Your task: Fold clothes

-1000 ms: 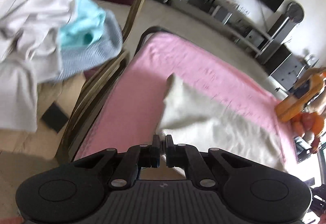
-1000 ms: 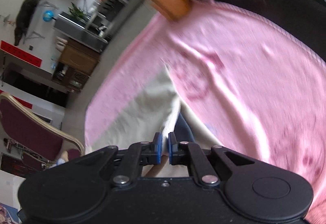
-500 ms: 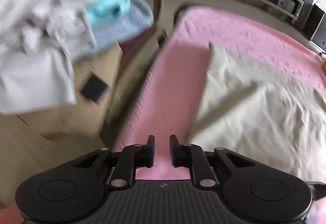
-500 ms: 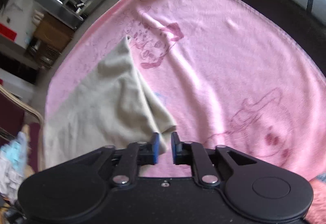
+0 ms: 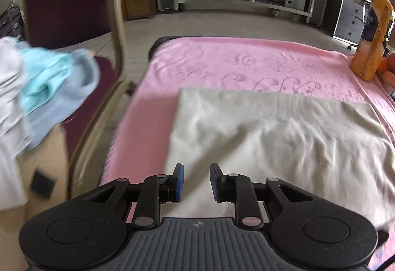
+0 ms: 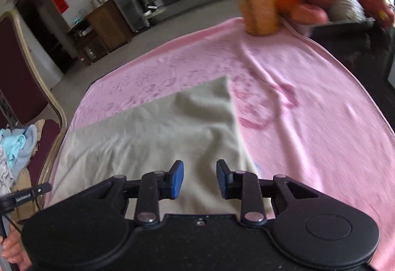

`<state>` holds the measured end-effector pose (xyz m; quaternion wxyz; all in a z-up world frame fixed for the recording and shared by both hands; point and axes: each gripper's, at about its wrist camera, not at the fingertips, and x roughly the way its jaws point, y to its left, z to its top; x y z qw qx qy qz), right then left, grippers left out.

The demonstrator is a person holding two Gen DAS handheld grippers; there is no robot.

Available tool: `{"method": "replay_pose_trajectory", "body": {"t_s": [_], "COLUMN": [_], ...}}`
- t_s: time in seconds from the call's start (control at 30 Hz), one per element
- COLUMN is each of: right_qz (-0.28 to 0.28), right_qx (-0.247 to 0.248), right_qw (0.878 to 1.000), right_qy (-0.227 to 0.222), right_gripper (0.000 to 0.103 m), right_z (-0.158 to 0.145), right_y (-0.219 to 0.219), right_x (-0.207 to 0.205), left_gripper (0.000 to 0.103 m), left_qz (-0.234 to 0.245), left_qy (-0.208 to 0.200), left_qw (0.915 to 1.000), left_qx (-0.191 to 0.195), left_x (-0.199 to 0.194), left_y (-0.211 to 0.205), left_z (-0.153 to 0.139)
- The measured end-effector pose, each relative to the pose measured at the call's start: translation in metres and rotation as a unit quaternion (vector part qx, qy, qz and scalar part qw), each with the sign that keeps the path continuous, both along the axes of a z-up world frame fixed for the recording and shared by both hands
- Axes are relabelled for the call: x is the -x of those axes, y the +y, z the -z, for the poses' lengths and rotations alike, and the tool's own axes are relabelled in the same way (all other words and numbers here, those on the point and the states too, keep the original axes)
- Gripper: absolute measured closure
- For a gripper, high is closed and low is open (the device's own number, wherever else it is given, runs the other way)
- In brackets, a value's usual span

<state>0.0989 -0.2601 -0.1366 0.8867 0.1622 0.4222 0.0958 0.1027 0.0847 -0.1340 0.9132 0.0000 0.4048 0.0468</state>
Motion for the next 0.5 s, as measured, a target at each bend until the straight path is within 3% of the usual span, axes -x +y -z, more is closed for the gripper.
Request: {"method": "replay_pose_trajectory", "body": {"t_s": [0.1,0.23,0.37,0.5], "right_qz": [-0.014,-0.038,-0.063,-0.099], "right_qx": [0.033,0.094,0.147,0.191], "right_qw": [0.999,0.993,0.987,0.977], "right_qy": [-0.026,-0.056,-0.009,0.015], "right_gripper": [0.074,0.074,0.075,0.075], "right_z": [0.001,0.015,0.039,0.033], "right_y": [0.019,0.04,0.052,0.053], "right_x": [-0.014,-0.03,-0.038,-0.012], "left_gripper": [0.081,0.081,0.08,0.08], "left_qz": [0.005,0.026,0.066,0.101], "left_qy": [-0.006,0.014,0.026,0.062], "left_qw": [1.0,0.9989,0.9917,0.9842], "left_qx": [-0.002,-0.036,-0.108,-0.132], "left_x": [-0.014,-0.026,-0.013,0.015], "left_y": [-0.01,-0.022,-0.038,-0.036], "left_z": [0.011,0.032,0.033,0.028]}}
